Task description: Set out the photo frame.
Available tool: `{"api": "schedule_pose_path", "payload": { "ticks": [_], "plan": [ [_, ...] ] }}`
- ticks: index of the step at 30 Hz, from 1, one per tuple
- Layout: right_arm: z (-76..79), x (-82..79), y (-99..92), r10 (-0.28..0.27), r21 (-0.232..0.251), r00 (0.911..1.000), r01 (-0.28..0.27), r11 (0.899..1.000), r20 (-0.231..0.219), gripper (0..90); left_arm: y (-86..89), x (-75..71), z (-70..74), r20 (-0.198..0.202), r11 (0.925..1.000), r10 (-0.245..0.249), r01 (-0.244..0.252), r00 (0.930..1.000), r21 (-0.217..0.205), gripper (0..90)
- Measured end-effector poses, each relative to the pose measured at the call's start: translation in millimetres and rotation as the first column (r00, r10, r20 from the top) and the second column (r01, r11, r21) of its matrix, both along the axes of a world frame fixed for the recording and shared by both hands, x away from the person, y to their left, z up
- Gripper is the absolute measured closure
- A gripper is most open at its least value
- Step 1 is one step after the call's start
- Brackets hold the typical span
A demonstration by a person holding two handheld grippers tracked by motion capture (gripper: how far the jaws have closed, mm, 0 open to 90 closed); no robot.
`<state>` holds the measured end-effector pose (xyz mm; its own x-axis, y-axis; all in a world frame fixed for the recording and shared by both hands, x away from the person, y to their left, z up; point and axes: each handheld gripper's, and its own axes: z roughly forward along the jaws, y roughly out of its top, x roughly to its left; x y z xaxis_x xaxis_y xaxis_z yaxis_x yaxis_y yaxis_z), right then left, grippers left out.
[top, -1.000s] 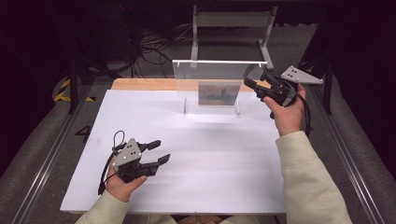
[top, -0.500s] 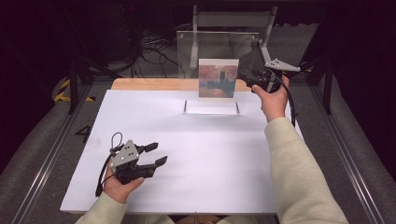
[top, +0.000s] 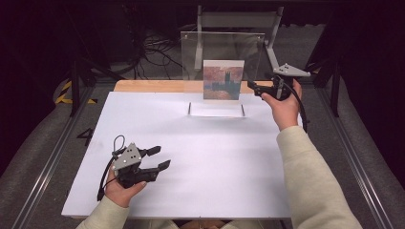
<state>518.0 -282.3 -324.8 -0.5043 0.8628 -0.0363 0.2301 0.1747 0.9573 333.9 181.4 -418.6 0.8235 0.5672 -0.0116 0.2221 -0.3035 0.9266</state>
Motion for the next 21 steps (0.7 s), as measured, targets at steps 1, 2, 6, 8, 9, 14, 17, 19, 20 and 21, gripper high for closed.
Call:
{"api": "schedule_pose_path", "payload": {
  "ticks": [1, 2, 6, 8, 9, 14, 17, 19, 20, 21],
  "plan": [
    [-1.4, -6.3, -2.9, 0.006, -0.009, 0.9999, -0.006, 1.000, -0.011, 18.0, 0.8, 0.4, -0.3, -0.004, 1.0000, 0.003, -0.003, 1.0000, -0.001, 39.2],
    [-4.0, -15.8, -6.4, 0.013, -0.009, 0.9998, -0.013, 1.000, -0.016, 17.8, 1.3, 0.7, -0.5, -0.005, 1.0000, 0.004, -0.004, 1.0000, 0.000, 39.1],
    [-14.0, -57.5, -20.0, 0.049, -0.021, 0.9985, -0.049, 0.999, -0.025, 16.7, 6.4, 2.9, -0.9, -0.018, 0.9997, 0.024, -0.025, 0.9995, -0.003, 38.7],
    [-18.9, -73.7, -25.5, 0.061, -0.007, 0.9977, -0.062, 0.998, -0.027, 16.2, 9.7, 4.6, -1.4, -0.024, 0.9993, 0.036, -0.036, 0.9991, -0.006, 38.6],
    [-22.7, -85.4, -29.4, 0.071, 0.004, 0.9969, -0.071, 0.998, -0.035, 15.9, 11.4, 5.4, -2.0, -0.029, 0.9991, 0.041, -0.042, 0.9987, -0.011, 38.5],
    [-36.8, -122.2, -41.6, 0.093, 0.004, 0.9949, -0.092, 0.996, -0.039, 15.3, 20.1, 8.4, -3.7, -0.044, 0.9972, 0.069, -0.071, 0.9966, -0.025, 38.4],
    [-48.0, -145.2, -49.9, 0.100, 0.009, 0.9943, -0.100, 0.995, -0.035, 14.6, 26.5, 9.6, -4.4, -0.052, 0.9950, 0.087, -0.090, 0.9948, -0.045, 38.3],
    [-54.3, -158.0, -55.7, 0.104, 0.015, 0.9942, -0.104, 0.994, -0.027, 14.0, 31.2, 10.7, -4.8, -0.055, 0.9932, 0.098, -0.101, 0.9937, -0.057, 38.1],
    [-61.4, -170.8, -61.0, 0.101, 0.032, 0.9948, -0.101, 0.994, -0.014, 13.3, 32.9, 11.3, -5.0, -0.051, 0.9932, 0.099, -0.102, 0.9938, -0.056, 37.8],
    [-61.4, -170.8, -61.0, 0.101, 0.032, 0.9948, -0.101, 0.994, -0.014, 13.3, 34.1, 11.7, -5.8, -0.055, 0.9917, 0.109, -0.112, 0.9926, -0.063, 37.8]
  ]
}}
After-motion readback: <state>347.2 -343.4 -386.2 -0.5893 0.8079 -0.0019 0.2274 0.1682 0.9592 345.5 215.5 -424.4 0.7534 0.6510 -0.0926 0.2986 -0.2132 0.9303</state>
